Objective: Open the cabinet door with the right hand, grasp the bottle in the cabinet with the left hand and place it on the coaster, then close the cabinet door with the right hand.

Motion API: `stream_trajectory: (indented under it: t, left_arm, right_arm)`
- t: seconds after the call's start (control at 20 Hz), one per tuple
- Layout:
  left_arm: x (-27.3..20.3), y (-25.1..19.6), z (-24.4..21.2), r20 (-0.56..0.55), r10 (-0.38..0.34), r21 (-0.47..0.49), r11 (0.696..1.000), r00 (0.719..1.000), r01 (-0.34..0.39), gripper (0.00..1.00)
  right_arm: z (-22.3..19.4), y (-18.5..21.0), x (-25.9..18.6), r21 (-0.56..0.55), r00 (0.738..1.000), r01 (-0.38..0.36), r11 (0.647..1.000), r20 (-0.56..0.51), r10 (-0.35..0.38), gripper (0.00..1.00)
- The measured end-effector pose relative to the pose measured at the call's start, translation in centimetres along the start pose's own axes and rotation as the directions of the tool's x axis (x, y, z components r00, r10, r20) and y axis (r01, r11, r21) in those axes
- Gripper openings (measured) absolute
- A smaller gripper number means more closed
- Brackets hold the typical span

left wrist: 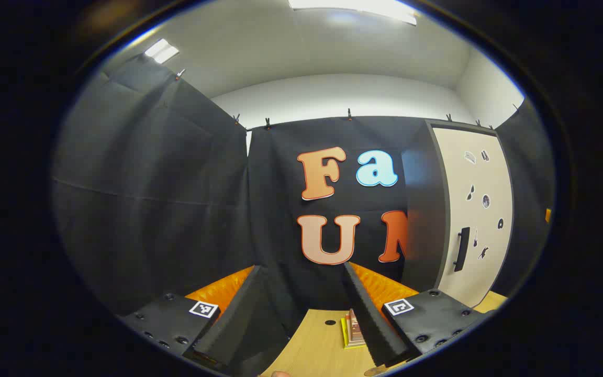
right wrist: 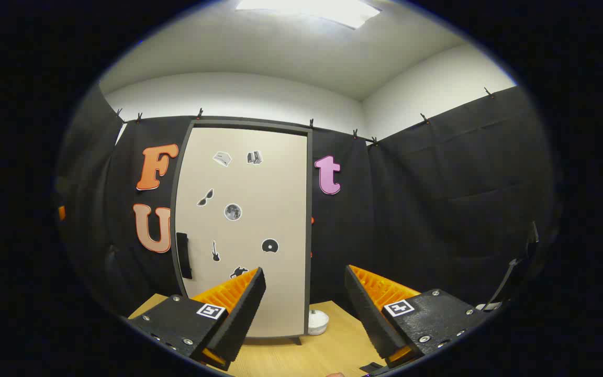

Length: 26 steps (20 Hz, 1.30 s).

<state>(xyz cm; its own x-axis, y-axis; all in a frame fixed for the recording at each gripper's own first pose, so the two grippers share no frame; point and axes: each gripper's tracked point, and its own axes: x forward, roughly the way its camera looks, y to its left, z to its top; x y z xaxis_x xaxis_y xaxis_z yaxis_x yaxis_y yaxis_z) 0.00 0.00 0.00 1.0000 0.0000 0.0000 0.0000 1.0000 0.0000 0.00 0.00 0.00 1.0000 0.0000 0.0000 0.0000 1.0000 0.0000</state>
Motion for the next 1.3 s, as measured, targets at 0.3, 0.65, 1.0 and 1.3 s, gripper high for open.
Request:
stream_trajectory:
  t: [0.3,0.65,1.0,1.3]
  left_arm:
    - [0.8,-0.7,-1.0,-0.038,-0.028,-0.002,1.0,0.999,0.028,0.99]
    - [0.9,-1.3,1.8,0.02,-0.112,-0.088,0.99,0.994,0.113,0.99]
    - [0.3,-0.3,1.9,0.016,-0.065,-0.038,0.997,0.998,0.066,0.99]
    - [-0.2,-0.1,1.8,0.013,-0.067,-0.035,0.997,0.998,0.067,1.0]
  right_arm:
    - [-0.7,1.4,0.9,-0.029,0.999,-0.002,1.0,-0.035,0.001,0.94]
    - [0.2,4.1,0.3,-0.021,0.996,-0.057,0.998,-0.064,0.056,0.94]
    - [2.3,6.0,-0.2,0.01,0.997,-0.082,0.997,-0.015,0.082,0.94]
    - [1.5,9.5,1.3,0.04,0.991,-0.126,0.991,-0.029,0.127,0.94]
